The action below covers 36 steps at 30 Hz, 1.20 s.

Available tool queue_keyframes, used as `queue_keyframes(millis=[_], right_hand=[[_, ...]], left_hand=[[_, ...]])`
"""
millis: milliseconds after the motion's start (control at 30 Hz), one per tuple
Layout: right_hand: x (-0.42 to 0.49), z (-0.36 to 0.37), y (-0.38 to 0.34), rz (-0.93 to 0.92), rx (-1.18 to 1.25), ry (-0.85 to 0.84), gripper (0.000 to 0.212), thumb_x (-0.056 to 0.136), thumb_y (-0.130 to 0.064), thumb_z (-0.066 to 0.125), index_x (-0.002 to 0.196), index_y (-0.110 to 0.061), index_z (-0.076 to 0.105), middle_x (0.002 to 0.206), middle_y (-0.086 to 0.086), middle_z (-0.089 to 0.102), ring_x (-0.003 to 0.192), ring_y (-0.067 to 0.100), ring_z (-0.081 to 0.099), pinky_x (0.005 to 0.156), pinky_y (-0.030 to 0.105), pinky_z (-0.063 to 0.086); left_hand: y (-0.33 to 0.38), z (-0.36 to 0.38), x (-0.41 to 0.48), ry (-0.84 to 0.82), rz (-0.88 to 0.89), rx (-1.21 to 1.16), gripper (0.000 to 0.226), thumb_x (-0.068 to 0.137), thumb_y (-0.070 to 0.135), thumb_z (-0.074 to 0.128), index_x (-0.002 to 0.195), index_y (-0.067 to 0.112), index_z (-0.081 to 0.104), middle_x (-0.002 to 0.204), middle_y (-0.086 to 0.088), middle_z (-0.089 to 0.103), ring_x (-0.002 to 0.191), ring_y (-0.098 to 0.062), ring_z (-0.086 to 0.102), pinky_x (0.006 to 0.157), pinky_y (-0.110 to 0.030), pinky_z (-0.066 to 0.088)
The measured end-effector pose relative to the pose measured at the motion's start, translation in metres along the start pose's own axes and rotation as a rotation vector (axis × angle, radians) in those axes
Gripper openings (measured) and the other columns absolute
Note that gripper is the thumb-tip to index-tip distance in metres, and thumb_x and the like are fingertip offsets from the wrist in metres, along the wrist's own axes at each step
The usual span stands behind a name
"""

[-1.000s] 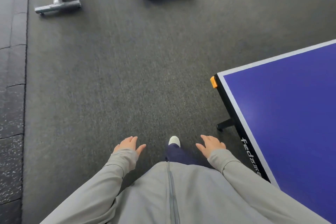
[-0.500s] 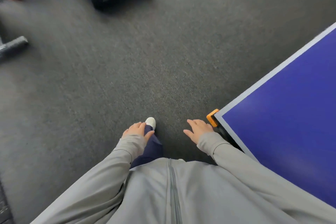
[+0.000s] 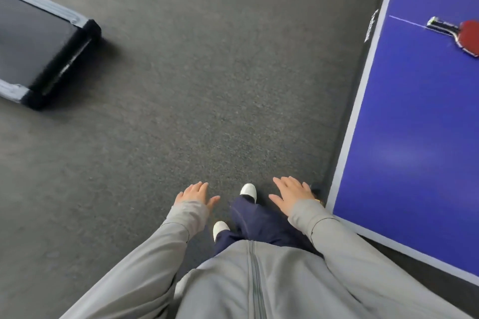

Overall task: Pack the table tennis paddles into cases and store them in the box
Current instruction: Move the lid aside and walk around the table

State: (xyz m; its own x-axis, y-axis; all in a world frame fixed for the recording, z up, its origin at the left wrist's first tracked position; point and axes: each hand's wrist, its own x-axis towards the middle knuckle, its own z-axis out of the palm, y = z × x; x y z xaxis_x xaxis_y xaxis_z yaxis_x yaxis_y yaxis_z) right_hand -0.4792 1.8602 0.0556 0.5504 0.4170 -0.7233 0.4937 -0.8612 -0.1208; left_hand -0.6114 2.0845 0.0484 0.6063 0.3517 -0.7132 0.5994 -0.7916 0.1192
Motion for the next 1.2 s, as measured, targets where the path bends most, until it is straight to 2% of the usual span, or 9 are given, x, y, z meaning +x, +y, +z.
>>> queue_keyframes(millis=[300,500,833,1067,1200], right_hand=[[0.089,-0.075,0.038,0.144,0.208,-0.004,0.058,0.098,-0.047,0.033,0.149,-0.024,0.018,0.16,0.0,0.008,0.147,0.021,0.007,0.117,0.049,0.011],[0.13,-0.132,0.076,0.21,0.28,0.023,0.058,0.098,-0.048,0.031,0.149,-0.025,0.017,0.16,-0.001,0.006,0.148,0.021,0.005,0.118,0.05,0.009],[0.202,-0.215,0.131,0.411,0.505,0.061,0.059,0.099,-0.048,0.031,0.15,-0.024,0.016,0.16,0.001,0.009,0.148,0.021,0.006,0.117,0.047,0.014],[0.272,-0.318,0.161,0.521,0.58,0.11,0.059,0.099,-0.049,0.03,0.15,-0.023,0.017,0.159,0.002,0.015,0.147,0.02,0.01,0.116,0.044,0.016],[0.3,-0.374,0.178,0.577,0.639,0.214,0.058,0.099,-0.048,0.031,0.149,-0.022,0.019,0.156,0.002,0.022,0.145,0.018,0.015,0.115,0.043,0.019]], left_hand=[[0.057,-0.106,0.112,-0.017,0.077,0.11,0.066,0.093,0.057,0.037,0.147,0.022,0.024,0.157,0.001,0.019,0.144,-0.018,0.019,0.117,-0.036,0.018],[0.121,-0.18,0.179,0.014,0.19,0.165,0.065,0.093,0.056,0.037,0.147,0.023,0.025,0.157,0.001,0.019,0.144,-0.017,0.018,0.117,-0.037,0.017],[0.24,-0.272,0.297,-0.028,0.454,0.424,0.067,0.092,0.06,0.034,0.146,0.021,0.025,0.157,0.001,0.021,0.143,-0.018,0.02,0.116,-0.036,0.018],[0.322,-0.376,0.401,-0.074,0.589,0.522,0.07,0.092,0.059,0.035,0.149,0.02,0.02,0.158,0.002,0.017,0.146,-0.018,0.012,0.118,-0.038,0.013],[0.37,-0.432,0.447,-0.063,0.642,0.578,0.067,0.095,0.056,0.032,0.149,0.018,0.02,0.157,0.0,0.018,0.146,-0.019,0.012,0.119,-0.037,0.012]])
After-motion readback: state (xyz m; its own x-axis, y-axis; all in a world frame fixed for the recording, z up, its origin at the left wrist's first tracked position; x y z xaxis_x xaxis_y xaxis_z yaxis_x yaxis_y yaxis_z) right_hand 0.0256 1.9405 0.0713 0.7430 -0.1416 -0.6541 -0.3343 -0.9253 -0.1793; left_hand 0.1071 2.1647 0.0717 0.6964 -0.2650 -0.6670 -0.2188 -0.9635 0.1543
